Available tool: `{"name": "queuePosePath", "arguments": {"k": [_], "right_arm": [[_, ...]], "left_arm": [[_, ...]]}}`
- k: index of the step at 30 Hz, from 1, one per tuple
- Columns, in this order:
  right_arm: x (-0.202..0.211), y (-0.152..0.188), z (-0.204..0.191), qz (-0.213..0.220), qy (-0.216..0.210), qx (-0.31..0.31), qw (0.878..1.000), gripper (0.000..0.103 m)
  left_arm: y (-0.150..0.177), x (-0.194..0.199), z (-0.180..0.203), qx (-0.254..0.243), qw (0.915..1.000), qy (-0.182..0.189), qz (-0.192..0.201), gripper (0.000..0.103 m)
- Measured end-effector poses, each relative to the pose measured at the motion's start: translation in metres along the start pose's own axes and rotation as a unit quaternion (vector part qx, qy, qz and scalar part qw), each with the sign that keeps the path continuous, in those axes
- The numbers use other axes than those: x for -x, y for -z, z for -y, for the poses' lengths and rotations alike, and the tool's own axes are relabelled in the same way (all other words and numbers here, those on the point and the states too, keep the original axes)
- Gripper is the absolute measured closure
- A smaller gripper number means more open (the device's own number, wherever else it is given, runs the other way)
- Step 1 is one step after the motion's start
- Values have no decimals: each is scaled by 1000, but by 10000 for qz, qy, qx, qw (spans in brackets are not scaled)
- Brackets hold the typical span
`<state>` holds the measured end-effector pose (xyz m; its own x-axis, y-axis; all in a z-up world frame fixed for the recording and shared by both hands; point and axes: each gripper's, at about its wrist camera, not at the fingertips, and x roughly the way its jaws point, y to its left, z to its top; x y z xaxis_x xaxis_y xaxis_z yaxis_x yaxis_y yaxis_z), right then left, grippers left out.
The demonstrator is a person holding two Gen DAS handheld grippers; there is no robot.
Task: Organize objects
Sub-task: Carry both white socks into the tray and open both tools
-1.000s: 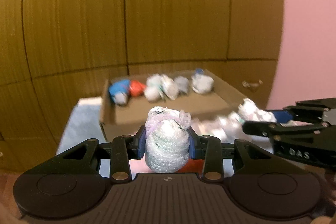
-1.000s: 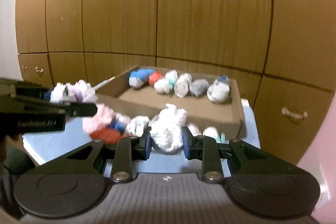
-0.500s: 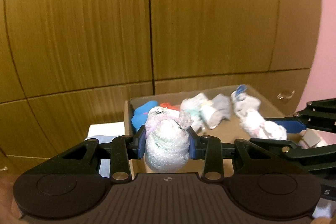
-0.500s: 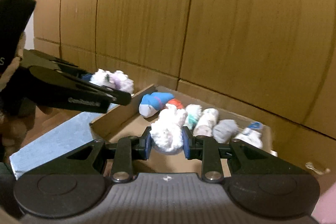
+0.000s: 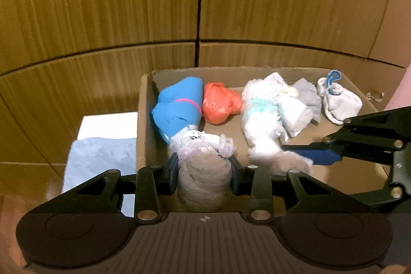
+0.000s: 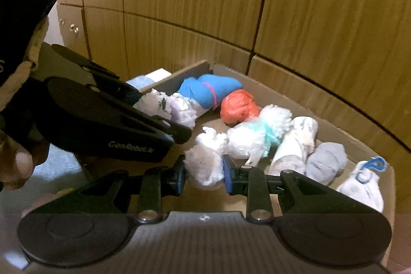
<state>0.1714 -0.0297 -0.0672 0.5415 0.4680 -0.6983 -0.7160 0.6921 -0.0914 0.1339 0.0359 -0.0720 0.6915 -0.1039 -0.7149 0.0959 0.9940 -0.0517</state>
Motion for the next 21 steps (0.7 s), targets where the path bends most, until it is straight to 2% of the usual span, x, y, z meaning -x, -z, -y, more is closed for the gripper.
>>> {"name": "queuePosePath", "arguments": {"k": [7,10,12,14,15,17,21], "right_arm": [[-27,-15,-7,-352,40,377,9987,77],[-35,-16,-6,-430,44,330,9985,77],[-37,-14,-5,-404,11,269,9988,77],[-31,-12,-3,-397,-1,258,9989,77],[-31,-11,-2,-388,-11,244,9989,77],[-31,-11,0,-381,-55,188,9991,76],[-29,-11,0,-385,-62,140,9991,76]], "left_arm": [[-4,-6,-1,75,9999,-18,-93,58],[-8,-7,-1,138,9997,32,-201,54],[-12,-8,-1,120,9996,21,-261,50],[-13,-5,1,94,9997,-11,-207,36],[-14,-3,2,96,9998,12,-179,35],[-15,1,2,154,9998,28,-127,22],[-16,5,-1,178,9998,51,-68,21]]}}
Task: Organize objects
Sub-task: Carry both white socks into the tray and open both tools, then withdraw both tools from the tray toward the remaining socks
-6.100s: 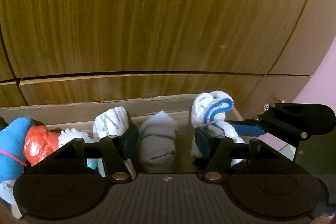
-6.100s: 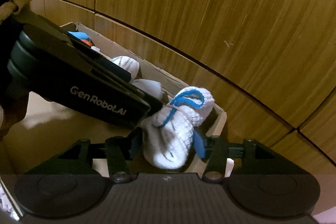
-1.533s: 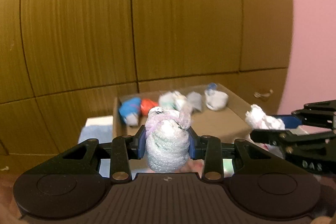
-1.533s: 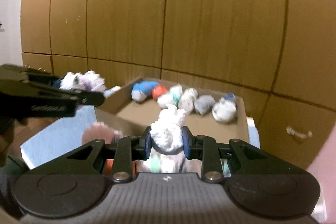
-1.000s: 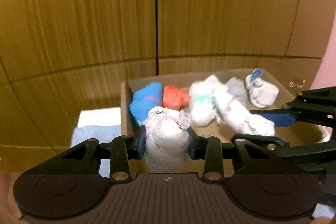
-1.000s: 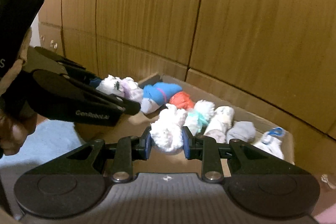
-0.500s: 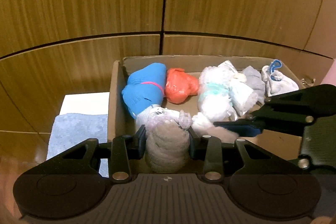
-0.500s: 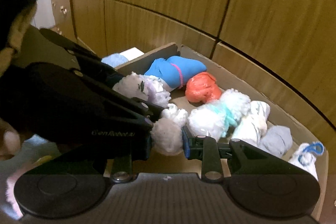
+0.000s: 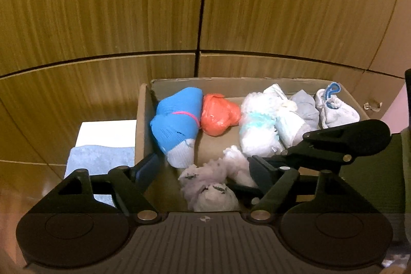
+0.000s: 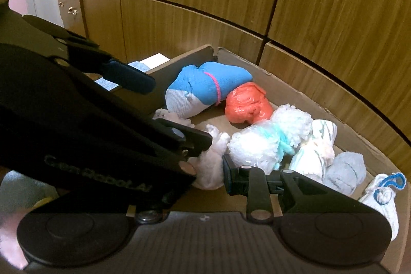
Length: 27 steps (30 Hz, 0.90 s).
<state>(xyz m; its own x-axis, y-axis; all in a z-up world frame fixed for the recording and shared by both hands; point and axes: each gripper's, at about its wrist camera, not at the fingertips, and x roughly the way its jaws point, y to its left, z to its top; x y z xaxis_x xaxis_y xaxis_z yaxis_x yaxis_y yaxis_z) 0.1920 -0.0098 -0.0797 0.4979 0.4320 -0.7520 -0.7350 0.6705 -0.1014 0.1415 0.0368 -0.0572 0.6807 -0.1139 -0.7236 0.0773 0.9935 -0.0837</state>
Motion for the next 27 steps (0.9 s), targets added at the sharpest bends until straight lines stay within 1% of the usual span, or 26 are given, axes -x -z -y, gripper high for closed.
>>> {"name": "queuePosePath", "arguments": {"k": [2,4,6,9,10,12,13,14,16,22,27], "right_arm": [[2,1,0,2,-33,-49,10000,76],[1,-1,1,-1,-104,-118,9999,76],[-1,-3,-2,-22,-103,-125,9999,76],[-13,-14,-1,-88,-128,-284,9995,76],[-15,-15,-1,-116,-107,-323,9994,74],[-20,-18,-1,-155,-111,-365,9992,74],[-19,-17,-2,-154,-105,-382,9991,72],[-18,-16,-3,-163,-94,-394,9990,66],[-17,-16,-4,-160,-72,-391,9991,58],[-11,-16,-5,-147,-97,-423,9990,53],[2,-15,-3,-102,-134,-601,9980,48]], "left_arm": [[0,6,-1,27,10000,21,51,20],[0,16,-1,38,9998,30,178,18],[-1,27,-5,132,9994,58,316,18],[-1,40,-15,307,9984,4,465,17],[0,42,-19,370,9980,-17,515,16],[1,44,-26,439,9977,-71,506,16],[2,45,-29,458,9977,-81,488,16],[3,45,-31,471,9978,-88,468,16],[5,45,-32,448,9980,-85,446,16],[11,49,-32,373,9981,-131,471,16],[15,56,-38,445,9976,-162,507,16]]}}
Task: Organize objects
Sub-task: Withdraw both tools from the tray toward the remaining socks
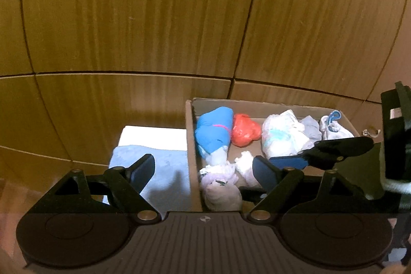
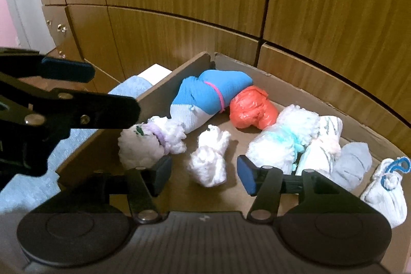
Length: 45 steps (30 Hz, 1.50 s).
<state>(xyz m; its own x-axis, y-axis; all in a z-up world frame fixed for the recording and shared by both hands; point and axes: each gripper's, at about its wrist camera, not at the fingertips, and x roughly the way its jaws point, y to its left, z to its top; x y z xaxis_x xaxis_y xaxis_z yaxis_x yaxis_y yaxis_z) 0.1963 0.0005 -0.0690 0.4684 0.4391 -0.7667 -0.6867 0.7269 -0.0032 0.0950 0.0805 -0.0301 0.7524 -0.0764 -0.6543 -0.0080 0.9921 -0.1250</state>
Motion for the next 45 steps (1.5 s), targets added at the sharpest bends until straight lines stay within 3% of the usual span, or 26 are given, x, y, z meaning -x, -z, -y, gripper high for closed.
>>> {"name": "queuePosePath", "arguments": {"k": [18,25,36,45], "right_arm": [[41,6,6,189,68,-148,9997,44],[75,19,5,462,-25,-302,9985,43],[127,72,-5,1066,-47,-761,9914,40],[159,161,-55,1598,355,-1191,9793,30]], "left_arm": [[20,31,8,-127,9999,-11,-83,16],[42,56,19,-494,9988,-4,13,15],[82,82,43,-804,9966,73,170,14],[124,93,41,-1085,9937,143,238,12]]}}
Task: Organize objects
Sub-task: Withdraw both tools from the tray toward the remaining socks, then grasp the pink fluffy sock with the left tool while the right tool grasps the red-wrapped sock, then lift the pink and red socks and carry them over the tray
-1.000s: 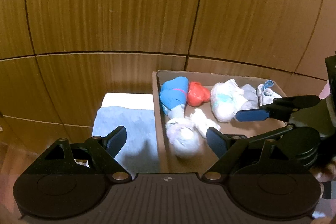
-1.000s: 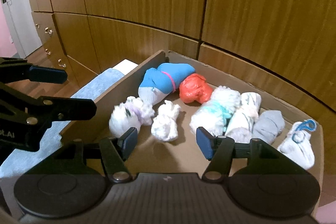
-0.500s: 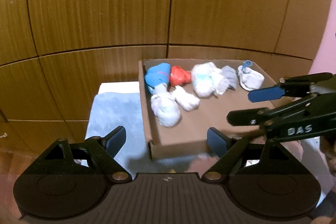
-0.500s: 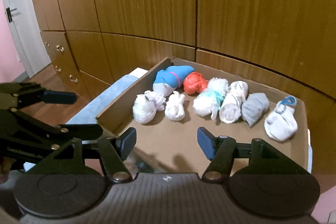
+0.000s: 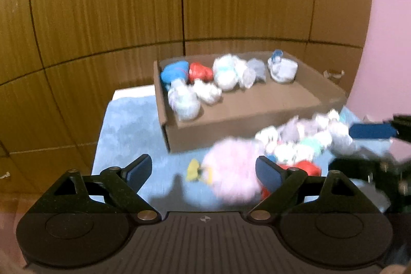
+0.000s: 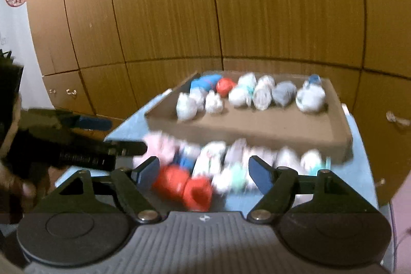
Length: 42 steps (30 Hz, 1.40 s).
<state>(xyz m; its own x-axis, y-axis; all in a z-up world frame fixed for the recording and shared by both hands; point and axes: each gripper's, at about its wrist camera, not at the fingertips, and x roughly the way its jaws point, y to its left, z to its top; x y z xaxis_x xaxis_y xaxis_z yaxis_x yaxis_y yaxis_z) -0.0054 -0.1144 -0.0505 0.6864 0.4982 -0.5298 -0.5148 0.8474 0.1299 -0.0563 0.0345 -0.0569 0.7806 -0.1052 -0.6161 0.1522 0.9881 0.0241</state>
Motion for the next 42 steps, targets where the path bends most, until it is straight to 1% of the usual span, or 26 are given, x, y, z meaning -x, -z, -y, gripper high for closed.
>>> {"name": "queuePosePath", "arguments": {"k": [2,5,7,9,12,13,14,15,17,19,23,26,30,31,32,33,35,36,37,38,39,40,42], "right_arm": [[-3,11,-11,-2,50,100,9999,30],[-14,16,-22,-53,47,82,9999,30],[-25,19,-28,-67,97,51,9999,30],[-35,20,-33,-50,272,86,9996,30],[-51,22,-37,-98,424,74,9990,30],[-55,24,-38,-99,493,83,9987,34],[-58,25,-39,-103,542,84,9984,41],[-60,28,-39,-110,581,50,9982,44],[-56,30,-35,-91,580,-38,9983,47],[-45,35,-32,-18,647,7,9979,48],[-18,48,-22,89,731,29,9973,48],[-3,58,-12,70,840,-34,9964,48],[6,61,-5,75,931,-125,9956,48],[7,62,-5,91,928,-138,9955,48],[8,62,-5,102,921,-147,9956,48],[9,62,-5,104,916,-156,9956,48],[8,63,-7,117,890,-163,9958,48],[8,63,-7,126,877,-173,9959,48],[8,62,-8,133,867,-179,9960,48],[7,62,-8,148,863,-172,9960,48],[7,61,-8,163,863,-166,9960,48],[7,62,-9,179,860,-159,9960,48],[7,60,-9,215,856,-174,9959,48]], "left_arm": [[8,-2,-2,-13,9999,-46,-95,12],[17,-2,-9,86,9997,-112,-192,12],[18,3,-15,166,9997,-112,-157,12],[18,7,-21,230,9995,-150,-124,12],[18,11,-30,372,9991,-192,-104,12],[17,11,-32,398,9990,-199,-103,12],[17,12,-32,412,9989,-207,-103,12],[16,12,-33,416,9989,-207,-95,12],[15,12,-31,415,9990,-149,-81,12],[14,10,-26,380,9992,-88,-44,11],[9,0,-11,270,9995,151,22,11],[6,-11,5,91,9995,293,104,11],[5,-27,19,-171,9989,387,222,13],[6,-30,19,-162,9987,436,229,15],[6,-34,18,-116,9984,497,235,22],[7,-36,15,-4,9981,567,251,26],[8,-39,4,291,9970,682,217,39],[9,-41,-3,493,9958,743,201,42],[9,-40,-8,656,9947,770,200,49],[10,-38,-14,820,9933,790,213,53],[11,-35,-19,940,9920,809,248,56],[11,-31,-22,980,9916,797,284,63],[13,-22,-28,1016,9914,757,321,65]]}}
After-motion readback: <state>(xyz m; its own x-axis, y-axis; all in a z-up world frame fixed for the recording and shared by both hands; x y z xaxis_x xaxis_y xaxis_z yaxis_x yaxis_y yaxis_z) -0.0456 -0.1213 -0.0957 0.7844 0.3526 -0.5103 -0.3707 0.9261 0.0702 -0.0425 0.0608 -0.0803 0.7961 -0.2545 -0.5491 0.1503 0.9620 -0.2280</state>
